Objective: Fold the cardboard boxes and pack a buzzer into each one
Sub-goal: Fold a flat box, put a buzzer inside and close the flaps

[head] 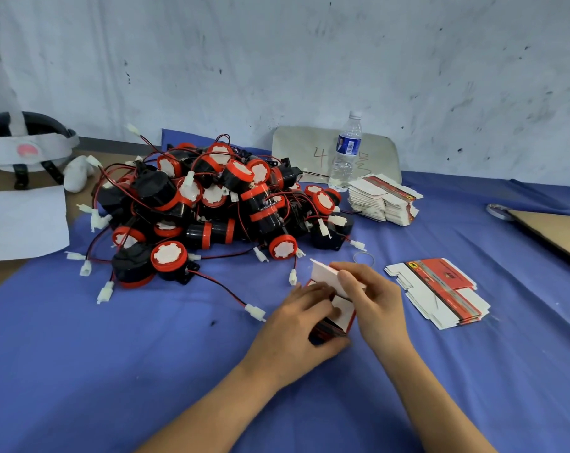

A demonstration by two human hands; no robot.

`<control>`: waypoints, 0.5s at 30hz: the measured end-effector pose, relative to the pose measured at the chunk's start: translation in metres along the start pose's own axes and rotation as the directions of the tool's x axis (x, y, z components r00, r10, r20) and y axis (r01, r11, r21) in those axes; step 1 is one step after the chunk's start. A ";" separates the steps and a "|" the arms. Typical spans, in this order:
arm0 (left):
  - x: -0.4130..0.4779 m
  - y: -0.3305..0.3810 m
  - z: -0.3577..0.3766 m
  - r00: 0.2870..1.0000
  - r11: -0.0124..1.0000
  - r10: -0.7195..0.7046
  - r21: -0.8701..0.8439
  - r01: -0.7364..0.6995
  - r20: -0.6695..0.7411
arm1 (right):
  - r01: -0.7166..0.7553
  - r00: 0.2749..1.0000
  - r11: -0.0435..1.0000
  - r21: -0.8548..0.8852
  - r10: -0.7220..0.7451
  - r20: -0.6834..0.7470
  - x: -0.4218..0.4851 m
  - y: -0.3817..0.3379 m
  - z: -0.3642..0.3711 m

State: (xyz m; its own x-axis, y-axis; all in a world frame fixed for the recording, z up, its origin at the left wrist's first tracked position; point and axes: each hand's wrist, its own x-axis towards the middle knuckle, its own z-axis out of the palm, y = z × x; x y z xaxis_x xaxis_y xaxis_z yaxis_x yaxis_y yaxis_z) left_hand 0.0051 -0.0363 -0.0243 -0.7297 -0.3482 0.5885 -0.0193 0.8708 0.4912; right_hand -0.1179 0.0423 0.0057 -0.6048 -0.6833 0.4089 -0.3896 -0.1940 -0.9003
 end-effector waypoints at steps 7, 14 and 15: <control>0.002 0.004 0.003 0.998 0.997 0.016 0.073 -0.011 -0.067 | -0.015 1.000 0.999 -0.046 0.015 0.001 -0.002 0.003 0.001; 0.002 0.004 -0.002 0.986 0.995 -0.097 -0.001 0.098 -0.133 | 0.037 0.997 0.992 -0.124 -0.028 0.073 -0.008 -0.002 0.012; 0.001 0.005 -0.001 0.981 0.992 -0.126 -0.033 0.123 -0.149 | 0.031 0.997 0.993 -0.116 -0.023 0.070 -0.008 -0.002 0.012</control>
State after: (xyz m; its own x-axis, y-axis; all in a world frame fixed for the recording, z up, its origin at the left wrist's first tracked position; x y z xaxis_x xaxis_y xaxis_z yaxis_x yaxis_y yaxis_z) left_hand 0.0050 -0.0325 -0.0201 -0.6115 -0.5030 0.6108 -0.0859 0.8096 0.5807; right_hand -0.1037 0.0394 0.0021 -0.5460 -0.7260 0.4180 -0.4862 -0.1318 -0.8639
